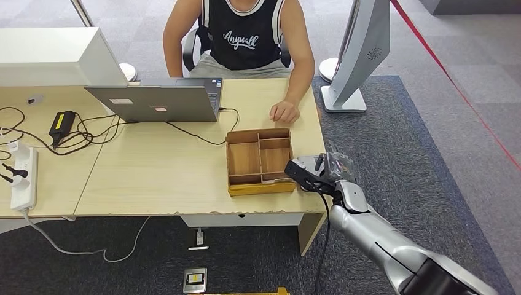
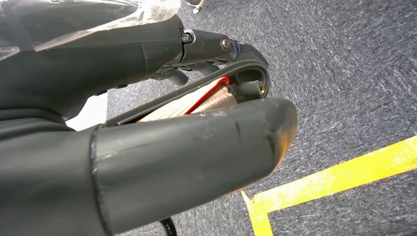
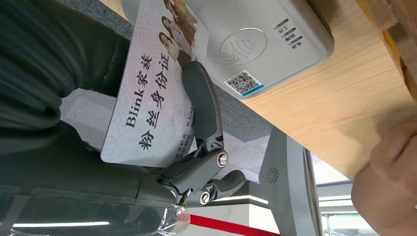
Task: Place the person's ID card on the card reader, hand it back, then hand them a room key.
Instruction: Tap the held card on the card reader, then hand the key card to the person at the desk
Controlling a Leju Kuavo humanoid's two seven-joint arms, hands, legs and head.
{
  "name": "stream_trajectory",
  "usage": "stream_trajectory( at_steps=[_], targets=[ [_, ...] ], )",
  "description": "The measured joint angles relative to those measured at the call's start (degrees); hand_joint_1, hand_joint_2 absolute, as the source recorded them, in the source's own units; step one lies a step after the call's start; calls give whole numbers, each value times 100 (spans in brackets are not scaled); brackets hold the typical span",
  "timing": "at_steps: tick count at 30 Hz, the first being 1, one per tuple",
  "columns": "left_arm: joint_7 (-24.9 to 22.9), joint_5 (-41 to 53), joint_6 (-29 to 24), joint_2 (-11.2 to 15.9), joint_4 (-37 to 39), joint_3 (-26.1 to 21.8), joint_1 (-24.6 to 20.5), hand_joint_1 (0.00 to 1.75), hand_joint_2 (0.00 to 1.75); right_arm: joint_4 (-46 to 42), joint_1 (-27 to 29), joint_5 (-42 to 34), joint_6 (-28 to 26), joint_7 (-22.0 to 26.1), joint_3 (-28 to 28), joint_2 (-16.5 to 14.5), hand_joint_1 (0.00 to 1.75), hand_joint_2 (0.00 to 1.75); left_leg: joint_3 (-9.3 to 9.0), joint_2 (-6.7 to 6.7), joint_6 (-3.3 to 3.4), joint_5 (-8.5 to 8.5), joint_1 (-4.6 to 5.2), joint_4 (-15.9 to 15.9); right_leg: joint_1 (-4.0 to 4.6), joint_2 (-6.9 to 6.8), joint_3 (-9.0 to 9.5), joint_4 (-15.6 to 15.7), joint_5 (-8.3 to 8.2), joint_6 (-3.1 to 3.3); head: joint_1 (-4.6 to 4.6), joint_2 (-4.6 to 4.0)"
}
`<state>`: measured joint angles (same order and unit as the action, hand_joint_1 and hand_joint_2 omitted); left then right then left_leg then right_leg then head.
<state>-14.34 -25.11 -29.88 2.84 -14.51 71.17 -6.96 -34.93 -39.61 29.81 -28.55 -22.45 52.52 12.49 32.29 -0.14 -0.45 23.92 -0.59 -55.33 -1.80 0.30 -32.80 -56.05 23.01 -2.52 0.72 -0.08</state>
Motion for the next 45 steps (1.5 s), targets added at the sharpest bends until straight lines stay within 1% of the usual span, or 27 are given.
stream_trajectory(
  at_steps=[16,18,23,25,30,34,40,45],
  targets=[
    [15,32,-63,-10,-9,0,1,0,0,-28,-45,3,-118,-22,10,8,174,175,4,-1,0,-1,1,0,0,0,2,-1,-2,0,1,-1],
    [15,50,-63,-12,-9,0,-2,0,0,-104,-148,27,-129,-76,8,27,174,175,6,0,-1,-2,1,0,-1,0,-2,-2,-5,1,0,-1],
    [30,105,-49,-23,-9,0,-29,0,0,-527,-681,200,-82,-397,-6,124,175,175,4,3,-2,-4,0,-2,0,1,-5,-2,-8,3,0,0],
    [38,111,-47,-28,-9,0,-32,0,0,-685,-810,234,-55,-470,-9,157,174,175,3,2,-2,-4,0,-2,0,1,-4,-2,-7,3,0,0],
    [48,121,-40,-38,-9,0,-37,0,0,-953,-886,296,-78,-504,-12,216,171,175,7,1,-2,-3,0,-1,0,1,-5,-2,-7,3,1,0],
    [48,175,16,-41,-9,0,-56,0,0,-1118,-1023,399,-73,-566,-27,231,175,175,8,1,-2,-3,0,-1,0,1,-6,-2,-7,3,0,0],
    [20,294,100,-64,-9,23,-135,0,0,-1303,-1327,510,88,-716,-31,235,174,175,7,1,-2,-4,0,-1,0,1,-5,-2,-7,3,0,0],
    [-37,413,194,-93,-9,72,-210,0,0,-1379,-1463,645,280,-793,-7,225,175,175,9,0,-2,-4,0,-1,1,1,-5,-3,-7,3,1,0]
  ],
)
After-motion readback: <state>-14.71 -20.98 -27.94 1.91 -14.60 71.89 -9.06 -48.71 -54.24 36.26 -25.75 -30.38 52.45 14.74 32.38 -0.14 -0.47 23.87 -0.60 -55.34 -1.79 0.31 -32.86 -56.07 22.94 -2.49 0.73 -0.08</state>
